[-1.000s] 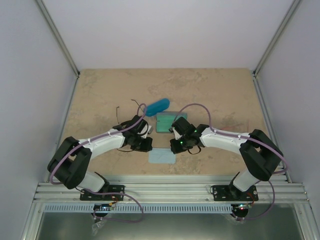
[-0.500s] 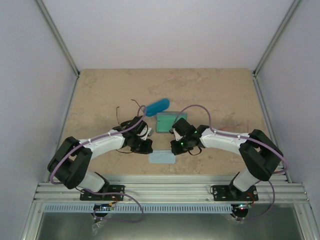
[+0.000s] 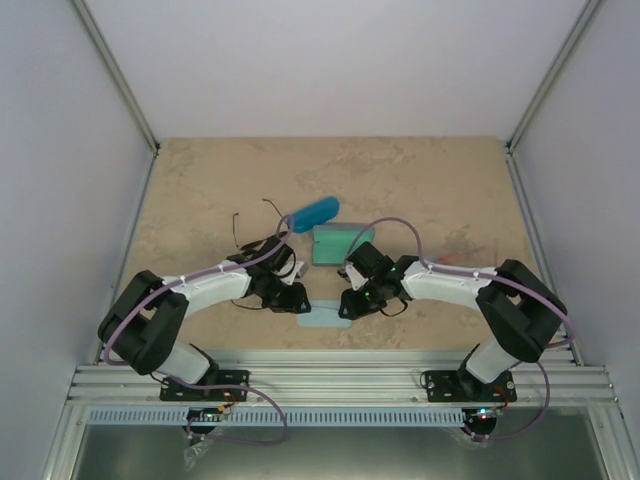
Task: Organize the sunglasses
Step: Fold the glasses cleaning cloth at the center of the board, then adjust the glasses cleaning cloth at the center of the board.
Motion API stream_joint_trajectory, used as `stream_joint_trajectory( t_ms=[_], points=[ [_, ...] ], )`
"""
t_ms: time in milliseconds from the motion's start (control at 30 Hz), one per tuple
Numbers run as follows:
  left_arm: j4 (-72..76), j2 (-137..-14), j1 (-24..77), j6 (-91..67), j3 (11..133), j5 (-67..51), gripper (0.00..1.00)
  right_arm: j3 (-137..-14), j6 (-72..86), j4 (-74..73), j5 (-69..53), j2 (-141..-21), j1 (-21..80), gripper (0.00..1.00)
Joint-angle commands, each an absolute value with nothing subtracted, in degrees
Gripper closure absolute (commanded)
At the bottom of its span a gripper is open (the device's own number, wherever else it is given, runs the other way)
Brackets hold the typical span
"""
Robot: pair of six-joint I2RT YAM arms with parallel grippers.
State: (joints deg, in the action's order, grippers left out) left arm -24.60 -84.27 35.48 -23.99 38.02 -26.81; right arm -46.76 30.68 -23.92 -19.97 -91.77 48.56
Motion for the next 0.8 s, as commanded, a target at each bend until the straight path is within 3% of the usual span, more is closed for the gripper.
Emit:
stream_joint_trajectory(
  t_ms=[0,433,767],
  points=[
    [-26.00,-83.24,35.43,-24.02,36.86,-28.87,0.66,-45.42,28.96,-22.85,-24.57,-89.73,48.53,0.72],
    [-29.00,-73.80,35.46,-27.77,37.14,-27.13,0.62,-46.69,29.08,-25.76,-22.33,-86.82,48.59,0.65],
    [-21.61,-82.70,35.53,-27.08,38.92,-33.07,0.68,-53.17,29.96,-24.20,-22.11,-95.28,50.15,0.69]
  ],
)
